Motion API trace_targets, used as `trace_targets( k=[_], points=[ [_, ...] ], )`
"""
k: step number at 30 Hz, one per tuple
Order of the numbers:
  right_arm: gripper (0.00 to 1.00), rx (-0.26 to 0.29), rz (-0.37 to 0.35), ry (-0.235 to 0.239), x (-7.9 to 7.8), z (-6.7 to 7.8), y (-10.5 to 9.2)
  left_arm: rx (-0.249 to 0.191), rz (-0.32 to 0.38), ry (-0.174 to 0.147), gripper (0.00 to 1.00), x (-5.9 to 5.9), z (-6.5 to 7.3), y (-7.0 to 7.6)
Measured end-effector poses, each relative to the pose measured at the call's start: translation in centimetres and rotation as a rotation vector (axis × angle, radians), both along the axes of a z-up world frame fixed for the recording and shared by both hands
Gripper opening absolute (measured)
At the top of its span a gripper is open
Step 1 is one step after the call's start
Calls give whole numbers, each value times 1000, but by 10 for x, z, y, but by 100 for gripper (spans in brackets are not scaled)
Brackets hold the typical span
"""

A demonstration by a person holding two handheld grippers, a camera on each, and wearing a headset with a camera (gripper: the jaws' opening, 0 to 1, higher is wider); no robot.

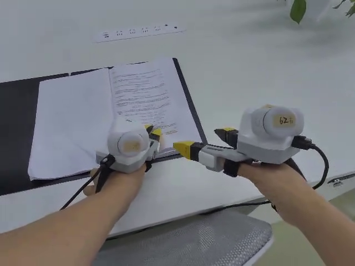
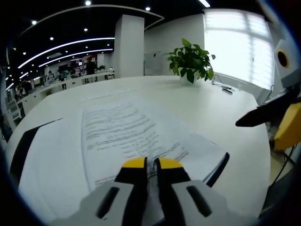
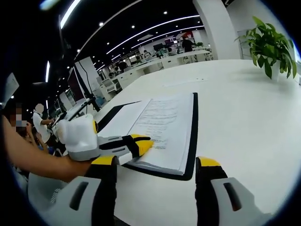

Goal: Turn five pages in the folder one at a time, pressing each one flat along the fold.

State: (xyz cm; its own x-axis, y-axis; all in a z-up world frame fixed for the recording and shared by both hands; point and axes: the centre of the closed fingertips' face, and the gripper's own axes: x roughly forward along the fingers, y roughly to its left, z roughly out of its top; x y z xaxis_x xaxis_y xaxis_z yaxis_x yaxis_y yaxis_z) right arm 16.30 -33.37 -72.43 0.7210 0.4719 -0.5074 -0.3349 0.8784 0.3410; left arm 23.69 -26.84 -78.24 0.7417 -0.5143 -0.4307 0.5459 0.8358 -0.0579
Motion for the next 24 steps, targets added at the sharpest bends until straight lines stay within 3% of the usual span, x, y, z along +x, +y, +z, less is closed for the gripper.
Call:
trace_targets(
  k=[9,24],
  points=[
    [63,11,28,17,12,-8,9,-16,15,11,6,-1,1,0],
    [57,37,54,74,10,-28,17,-36,27,8,5,-1,2,0]
  ],
)
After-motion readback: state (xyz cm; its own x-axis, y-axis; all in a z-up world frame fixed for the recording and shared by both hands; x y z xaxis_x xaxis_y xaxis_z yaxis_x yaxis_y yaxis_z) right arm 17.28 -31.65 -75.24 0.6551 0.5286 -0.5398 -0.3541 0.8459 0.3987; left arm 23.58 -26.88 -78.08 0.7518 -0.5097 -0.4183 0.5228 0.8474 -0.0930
